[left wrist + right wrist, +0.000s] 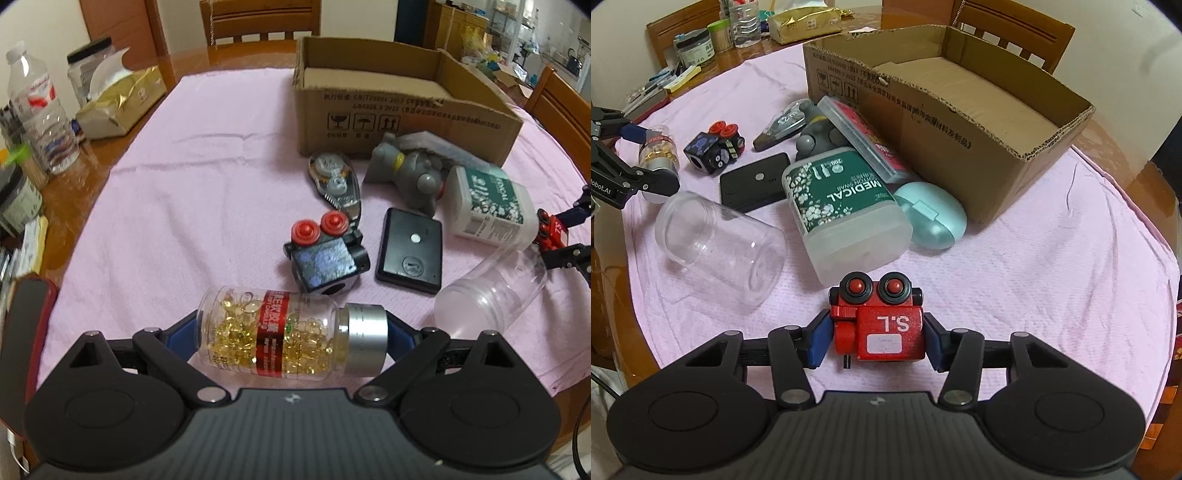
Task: Organize rigid objects
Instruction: 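Carry the capsule bottle into the box and open the left gripper while the right carries the robot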
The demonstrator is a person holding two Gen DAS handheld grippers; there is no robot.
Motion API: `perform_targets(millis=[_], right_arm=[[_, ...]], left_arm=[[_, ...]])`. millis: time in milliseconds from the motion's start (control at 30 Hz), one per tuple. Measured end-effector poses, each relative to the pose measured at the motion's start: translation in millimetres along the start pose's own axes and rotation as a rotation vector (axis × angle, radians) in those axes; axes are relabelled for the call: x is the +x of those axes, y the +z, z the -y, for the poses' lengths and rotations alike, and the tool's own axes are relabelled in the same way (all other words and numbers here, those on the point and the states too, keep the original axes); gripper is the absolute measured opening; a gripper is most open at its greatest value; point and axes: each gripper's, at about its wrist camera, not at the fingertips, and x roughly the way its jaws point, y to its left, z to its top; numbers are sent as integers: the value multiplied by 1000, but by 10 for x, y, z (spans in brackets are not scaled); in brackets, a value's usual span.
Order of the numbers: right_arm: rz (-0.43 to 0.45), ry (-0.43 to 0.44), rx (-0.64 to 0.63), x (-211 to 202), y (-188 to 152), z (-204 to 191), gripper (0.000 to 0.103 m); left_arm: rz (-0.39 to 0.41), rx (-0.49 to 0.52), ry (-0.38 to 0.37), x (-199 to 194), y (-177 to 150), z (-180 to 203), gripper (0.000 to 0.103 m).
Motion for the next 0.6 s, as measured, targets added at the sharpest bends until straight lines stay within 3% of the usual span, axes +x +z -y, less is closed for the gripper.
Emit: perform_targets(millis=[300, 600], right_arm=[[18, 7, 16, -216, 107, 43, 56], [103, -3, 28, -630, 417, 155, 56]], left_arm=[[-3, 99, -59, -355, 320, 30, 96], [96, 239, -133, -587, 1085, 206, 96]])
